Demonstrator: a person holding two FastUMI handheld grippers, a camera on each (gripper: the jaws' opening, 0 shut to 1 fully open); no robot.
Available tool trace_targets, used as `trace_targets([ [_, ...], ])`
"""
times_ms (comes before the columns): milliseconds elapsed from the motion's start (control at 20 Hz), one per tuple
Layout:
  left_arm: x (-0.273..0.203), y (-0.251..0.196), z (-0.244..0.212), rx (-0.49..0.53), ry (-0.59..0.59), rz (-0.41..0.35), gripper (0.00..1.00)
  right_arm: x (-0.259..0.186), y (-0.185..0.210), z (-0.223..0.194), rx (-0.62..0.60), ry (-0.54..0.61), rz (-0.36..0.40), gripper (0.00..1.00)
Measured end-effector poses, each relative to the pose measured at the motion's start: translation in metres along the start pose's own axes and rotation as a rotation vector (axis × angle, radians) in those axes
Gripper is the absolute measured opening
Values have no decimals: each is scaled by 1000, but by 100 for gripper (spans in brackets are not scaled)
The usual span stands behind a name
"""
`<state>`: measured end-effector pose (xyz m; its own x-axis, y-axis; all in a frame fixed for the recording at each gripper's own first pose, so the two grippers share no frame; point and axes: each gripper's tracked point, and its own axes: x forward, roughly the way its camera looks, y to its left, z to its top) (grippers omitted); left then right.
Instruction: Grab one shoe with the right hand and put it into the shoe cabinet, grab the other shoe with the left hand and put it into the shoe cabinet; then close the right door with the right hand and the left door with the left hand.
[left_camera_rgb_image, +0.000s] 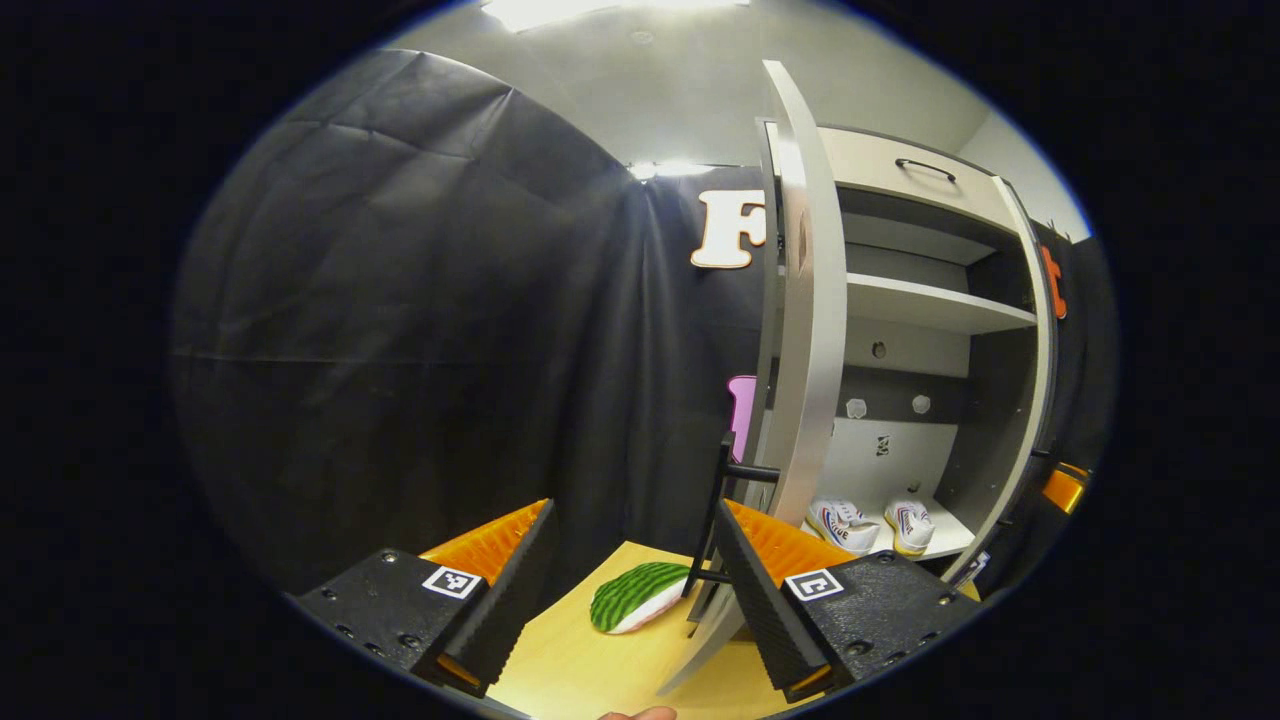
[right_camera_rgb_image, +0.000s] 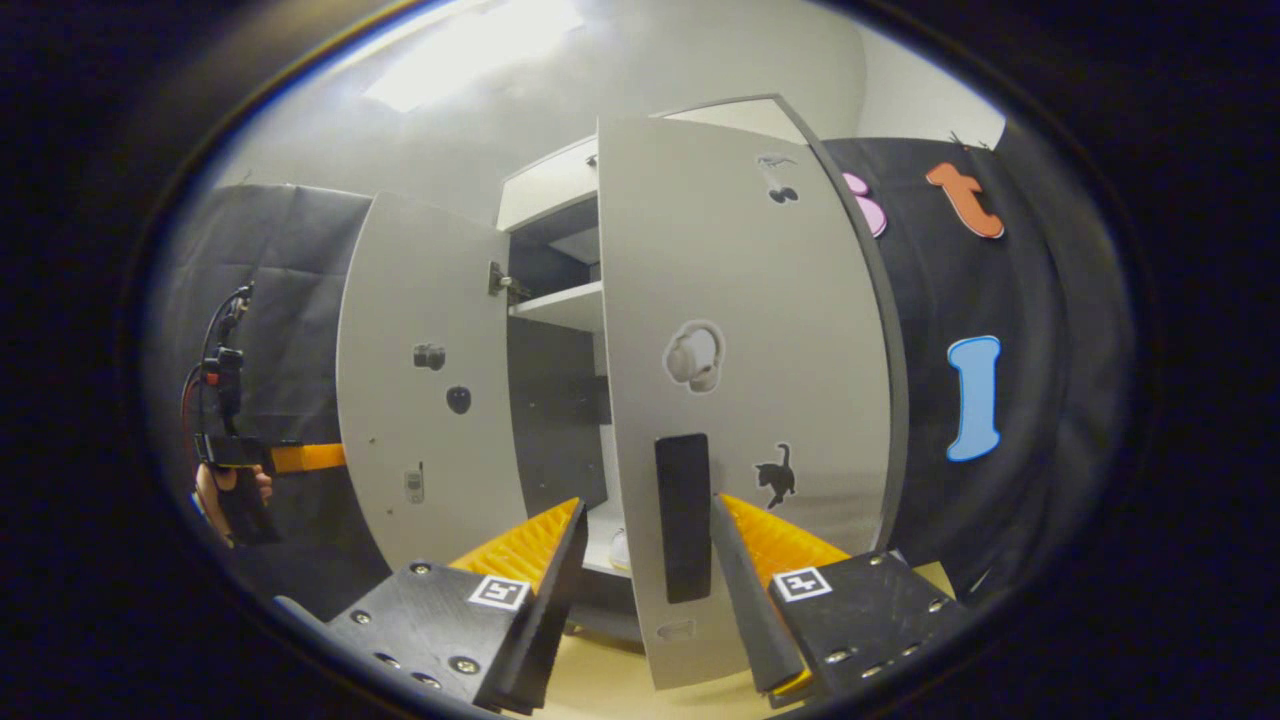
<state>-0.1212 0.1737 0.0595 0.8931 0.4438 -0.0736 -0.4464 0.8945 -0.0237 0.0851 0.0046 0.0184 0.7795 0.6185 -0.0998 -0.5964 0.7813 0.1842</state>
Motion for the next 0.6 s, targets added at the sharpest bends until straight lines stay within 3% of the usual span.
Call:
trace_targets([
  [50, 0, 0, 0, 4, 1, -5, 95, 2, 1, 0, 3, -3, 1, 74],
  [200, 2, -2, -3, 3, 7, -24, 95, 6, 0, 0, 7, -8, -5, 73],
  [250, 1, -2, -3, 1, 9, -27, 89, 7, -2, 1, 6, -9, -10, 73],
  [300, 2, 0, -3, 2, 8, -27, 95, 7, -3, 0, 8, -10, -15, 74],
  [450, 0, -4, -3, -5, 12, -44, 88, 10, -8, -3, 17, -8, -28, 74],
  [550, 1, -3, -4, -2, 15, -45, 93, 12, -11, -5, 23, -6, -35, 74],
  [600, 1, -3, -3, 4, 12, -43, 87, 13, -10, -6, 25, -6, -37, 74],
])
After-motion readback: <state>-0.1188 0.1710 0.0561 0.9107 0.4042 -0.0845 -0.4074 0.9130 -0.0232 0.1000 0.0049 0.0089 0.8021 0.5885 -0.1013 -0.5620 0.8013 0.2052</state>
